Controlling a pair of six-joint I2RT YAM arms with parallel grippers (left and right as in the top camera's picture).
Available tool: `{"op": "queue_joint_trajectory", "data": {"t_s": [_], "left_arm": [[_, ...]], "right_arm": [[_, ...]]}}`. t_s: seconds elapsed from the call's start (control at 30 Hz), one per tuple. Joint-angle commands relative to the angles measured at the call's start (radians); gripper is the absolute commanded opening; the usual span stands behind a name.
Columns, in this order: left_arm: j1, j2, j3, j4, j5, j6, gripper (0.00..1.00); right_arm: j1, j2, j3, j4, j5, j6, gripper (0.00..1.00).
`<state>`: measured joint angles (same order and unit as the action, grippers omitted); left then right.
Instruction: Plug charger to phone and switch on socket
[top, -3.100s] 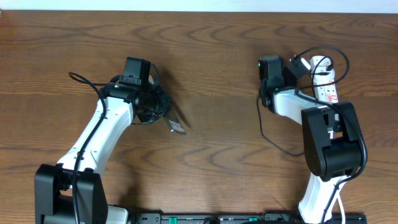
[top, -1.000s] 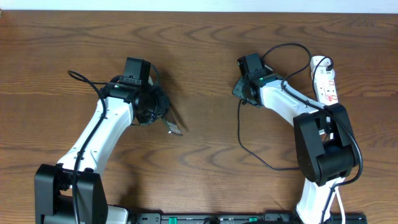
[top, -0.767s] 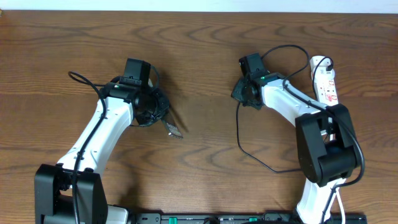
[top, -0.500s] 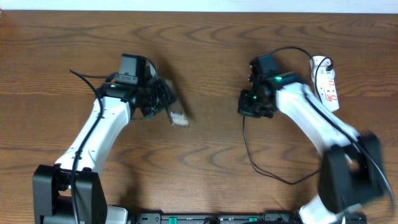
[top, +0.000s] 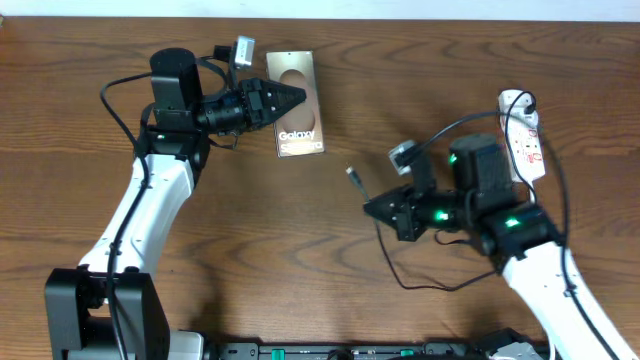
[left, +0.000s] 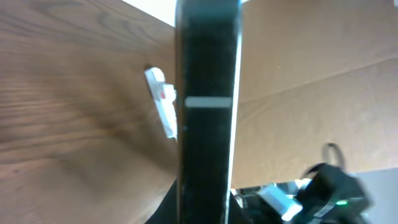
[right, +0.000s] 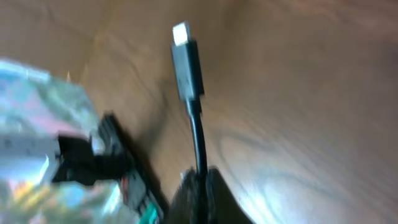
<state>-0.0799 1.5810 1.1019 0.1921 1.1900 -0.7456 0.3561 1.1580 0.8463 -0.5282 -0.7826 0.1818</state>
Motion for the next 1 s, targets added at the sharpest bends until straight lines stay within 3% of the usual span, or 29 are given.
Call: {"op": "queue_joint_trajectory", "data": {"t_s": [0.0, 0.2, 0.57, 0.83, 0.97], "left_arm": [[-0.026, -0.026, 0.019, 0.017, 0.043, -0.055, 0.07], [-0.065, -0.026, 0.018, 0.067, -0.188, -0.210, 0.07], [-0.152, -0.024, 0.018, 0.327, -0.265, -0.254, 0.07], [-0.172, -0.013, -0.046, 0.394, -0.204, -0.255, 0.07], [-0.172, -0.013, -0.181, 0.581, -0.220, -0.303, 0.07]], "right_arm": [[0.044, 0.000, -0.077, 0.151, -0.058, 0.148, 0.01], [0.138, 0.000, -0.089, 0.243, 0.159, 0.292, 0.01], [0.147, -0.001, -0.092, 0.237, 0.147, 0.338, 0.01], [0.136, -0.152, -0.124, -0.019, 0.295, 0.324, 0.01], [0.136, -0.317, -0.156, -0.093, 0.365, 0.311, 0.01]]}}
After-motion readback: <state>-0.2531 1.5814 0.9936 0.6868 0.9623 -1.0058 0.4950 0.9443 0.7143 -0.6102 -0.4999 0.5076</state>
